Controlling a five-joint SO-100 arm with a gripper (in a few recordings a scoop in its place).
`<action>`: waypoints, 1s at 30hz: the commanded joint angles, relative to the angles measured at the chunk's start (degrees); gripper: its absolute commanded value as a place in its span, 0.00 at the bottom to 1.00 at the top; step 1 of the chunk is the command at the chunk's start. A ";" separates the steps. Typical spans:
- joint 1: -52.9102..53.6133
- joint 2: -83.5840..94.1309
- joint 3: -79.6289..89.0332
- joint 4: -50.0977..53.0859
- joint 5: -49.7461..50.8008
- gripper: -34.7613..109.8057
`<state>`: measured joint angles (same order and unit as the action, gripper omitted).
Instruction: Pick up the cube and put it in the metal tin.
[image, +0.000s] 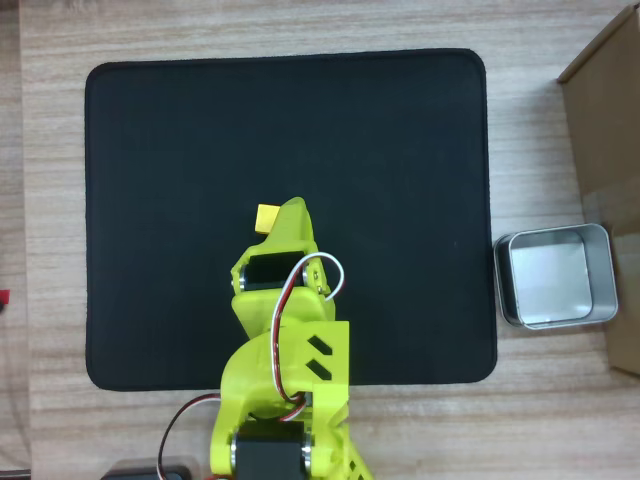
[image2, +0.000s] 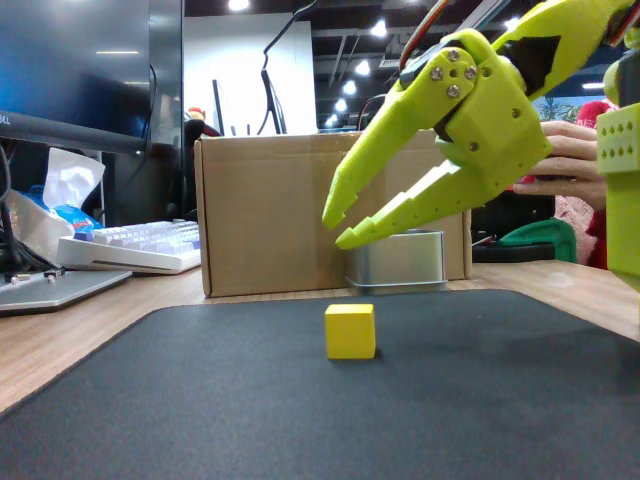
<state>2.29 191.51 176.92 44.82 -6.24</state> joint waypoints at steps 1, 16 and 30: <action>0.62 1.23 0.70 2.29 -1.23 0.24; -0.09 -37.09 -23.73 0.62 8.35 0.37; -6.86 -52.03 -33.66 16.44 19.69 0.50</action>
<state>-3.60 139.31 144.58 60.73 12.48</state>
